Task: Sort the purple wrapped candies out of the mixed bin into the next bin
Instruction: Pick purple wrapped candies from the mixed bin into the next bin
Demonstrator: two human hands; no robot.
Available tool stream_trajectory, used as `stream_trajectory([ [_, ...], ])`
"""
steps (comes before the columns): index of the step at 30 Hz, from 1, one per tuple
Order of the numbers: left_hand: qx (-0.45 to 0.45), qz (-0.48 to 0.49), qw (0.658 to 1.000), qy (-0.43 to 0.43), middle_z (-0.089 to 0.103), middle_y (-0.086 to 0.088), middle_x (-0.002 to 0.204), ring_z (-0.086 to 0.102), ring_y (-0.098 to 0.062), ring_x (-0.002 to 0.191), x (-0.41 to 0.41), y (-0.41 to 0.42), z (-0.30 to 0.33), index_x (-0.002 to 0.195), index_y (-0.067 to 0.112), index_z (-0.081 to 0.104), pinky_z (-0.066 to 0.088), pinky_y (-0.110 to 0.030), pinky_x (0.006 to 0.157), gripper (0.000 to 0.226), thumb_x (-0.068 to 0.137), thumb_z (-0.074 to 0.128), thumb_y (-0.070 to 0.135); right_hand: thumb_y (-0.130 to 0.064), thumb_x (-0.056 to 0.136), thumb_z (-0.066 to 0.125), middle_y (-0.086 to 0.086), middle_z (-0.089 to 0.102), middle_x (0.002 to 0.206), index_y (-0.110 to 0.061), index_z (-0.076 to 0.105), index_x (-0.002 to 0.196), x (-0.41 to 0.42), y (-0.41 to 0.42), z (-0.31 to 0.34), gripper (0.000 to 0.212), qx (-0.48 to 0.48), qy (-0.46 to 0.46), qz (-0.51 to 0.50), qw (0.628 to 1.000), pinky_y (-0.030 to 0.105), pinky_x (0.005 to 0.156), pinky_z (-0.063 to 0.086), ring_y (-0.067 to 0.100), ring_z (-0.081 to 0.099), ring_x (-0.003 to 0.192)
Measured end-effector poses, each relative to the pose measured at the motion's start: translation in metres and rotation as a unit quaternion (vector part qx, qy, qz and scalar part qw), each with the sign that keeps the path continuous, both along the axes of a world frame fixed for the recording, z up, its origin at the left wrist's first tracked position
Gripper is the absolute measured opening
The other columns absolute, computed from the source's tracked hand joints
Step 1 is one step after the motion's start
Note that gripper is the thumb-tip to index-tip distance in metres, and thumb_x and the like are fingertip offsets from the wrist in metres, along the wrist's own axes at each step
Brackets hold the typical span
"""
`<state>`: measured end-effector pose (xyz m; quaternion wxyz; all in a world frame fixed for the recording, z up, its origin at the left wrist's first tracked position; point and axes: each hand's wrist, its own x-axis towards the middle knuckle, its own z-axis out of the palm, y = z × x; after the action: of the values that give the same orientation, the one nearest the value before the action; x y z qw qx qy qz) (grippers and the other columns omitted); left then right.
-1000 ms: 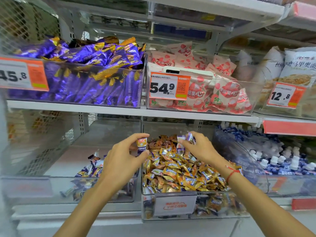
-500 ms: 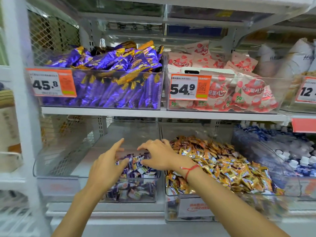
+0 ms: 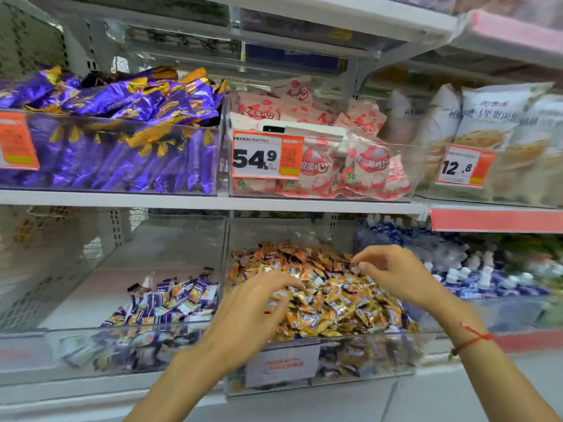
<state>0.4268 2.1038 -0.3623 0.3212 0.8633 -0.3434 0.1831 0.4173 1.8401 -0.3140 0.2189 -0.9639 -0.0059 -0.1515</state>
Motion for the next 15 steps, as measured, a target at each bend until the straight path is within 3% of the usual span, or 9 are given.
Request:
stream_trajectory([
  [4, 0.082, -0.109, 0.988, 0.069, 0.045, 0.017, 0.144, 0.035, -0.001, 0.133, 0.016, -0.058, -0.001, 0.132, 0.037, 0.055, 0.03, -0.025, 0.11, 0.033, 0.102, 0.044, 0.03, -0.013, 0.095, 0.058, -0.003, 0.072, 0.094, -0.029, 0.067, 0.091, -0.006, -0.045, -0.008, 0.02, 0.064, -0.039, -0.07, 0.995, 0.029, 0.081, 0.048, 0.016, 0.065, 0.095],
  [7, 0.198, -0.162, 0.963, 0.089, 0.028, 0.007, 0.157, 0.021, -0.011, 0.143, 0.032, -0.107, -0.006, 0.145, 0.035, 0.039, 0.015, -0.032, 0.117, 0.042, 0.103, 0.037, 0.038, -0.012, 0.094, 0.058, 0.002, 0.065, 0.122, -0.021, 0.068, 0.111, -0.004, -0.061, -0.026, 0.021, 0.044, -0.07, -0.126, 0.989, 0.038, 0.091, 0.047, 0.023, 0.059, 0.112],
  [10, 0.303, -0.164, 0.936, 0.07, 0.017, 0.007, 0.16, 0.011, -0.014, 0.147, 0.05, -0.136, -0.013, 0.148, 0.037, 0.033, 0.005, -0.042, 0.119, 0.046, 0.102, 0.032, 0.045, -0.009, 0.096, 0.052, 0.006, 0.045, 0.144, -0.02, 0.059, 0.128, -0.004, -0.063, -0.05, 0.034, -0.013, -0.046, -0.119, 0.992, 0.044, 0.094, 0.045, 0.029, 0.05, 0.123],
  [13, 0.302, -0.139, 0.941, 0.061, 0.037, 0.007, 0.152, 0.029, -0.017, 0.14, 0.07, -0.132, -0.013, 0.144, 0.037, 0.04, 0.02, -0.039, 0.114, 0.046, 0.1, 0.037, 0.049, -0.009, 0.098, 0.048, 0.002, 0.019, 0.156, -0.023, 0.054, 0.13, -0.007, -0.059, -0.062, 0.035, -0.041, -0.02, -0.101, 0.994, 0.04, 0.092, 0.047, 0.028, 0.044, 0.128],
  [15, 0.272, -0.104, 0.956, 0.031, 0.05, 0.01, 0.141, 0.041, -0.015, 0.13, 0.079, -0.117, -0.012, 0.14, 0.039, 0.044, 0.03, -0.035, 0.105, 0.043, 0.099, 0.041, 0.049, -0.01, 0.098, 0.047, 0.002, 0.014, 0.158, -0.023, 0.053, 0.131, -0.008, -0.061, -0.063, 0.035, -0.053, -0.019, -0.102, 0.993, 0.042, 0.095, 0.046, 0.028, 0.04, 0.131],
])
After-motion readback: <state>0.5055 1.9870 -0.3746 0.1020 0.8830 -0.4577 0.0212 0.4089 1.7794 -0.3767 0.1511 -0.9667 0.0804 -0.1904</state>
